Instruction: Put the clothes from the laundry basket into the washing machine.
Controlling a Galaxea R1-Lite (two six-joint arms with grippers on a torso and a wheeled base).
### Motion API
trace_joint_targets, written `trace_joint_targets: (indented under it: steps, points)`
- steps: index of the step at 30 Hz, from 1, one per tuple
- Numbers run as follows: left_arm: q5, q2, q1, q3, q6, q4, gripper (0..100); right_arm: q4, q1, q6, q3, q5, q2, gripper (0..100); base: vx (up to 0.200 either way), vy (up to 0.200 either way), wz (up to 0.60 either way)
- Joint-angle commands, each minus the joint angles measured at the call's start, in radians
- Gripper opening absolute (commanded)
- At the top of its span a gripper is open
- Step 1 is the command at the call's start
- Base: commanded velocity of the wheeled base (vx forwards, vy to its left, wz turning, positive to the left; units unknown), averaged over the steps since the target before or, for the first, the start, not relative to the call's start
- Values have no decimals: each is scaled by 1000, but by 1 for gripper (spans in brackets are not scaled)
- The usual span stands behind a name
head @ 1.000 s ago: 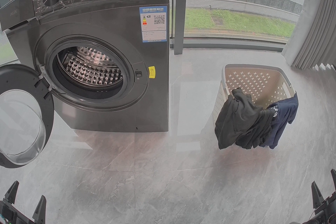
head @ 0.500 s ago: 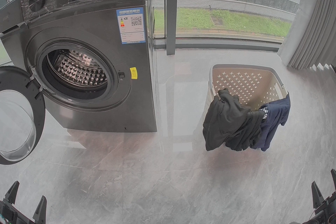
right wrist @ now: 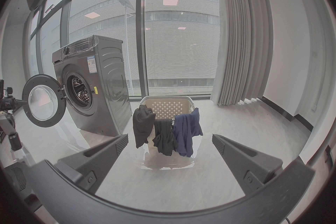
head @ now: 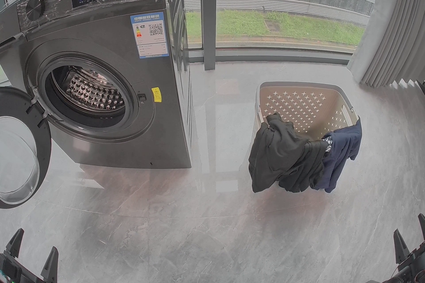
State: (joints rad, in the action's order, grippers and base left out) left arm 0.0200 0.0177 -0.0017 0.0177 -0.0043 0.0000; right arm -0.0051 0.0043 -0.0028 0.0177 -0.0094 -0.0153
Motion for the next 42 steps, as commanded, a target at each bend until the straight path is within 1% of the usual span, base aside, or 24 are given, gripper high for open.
trace_joint_targets:
  steps: [1,11,23,41,42]
  points:
    - [1,-18,0,-18,0,0,100,-1,0,0,-18,0,15,100,0,-200,0]
    - [1,-18,0,-16,0,0,100,1,0,0,-18,0,15,100,0,-200,0]
    - [-2,-18,0,-18,0,0,100,1,0,0,-18,0,15,100,0,0,0]
    - [1,-18,0,-16,0,0,100,-1,0,0,-18,0,15,100,0,-200,0]
    - [1,-18,0,-18,0,0,100,-1,0,0,-18,0,15,100,0,0,0]
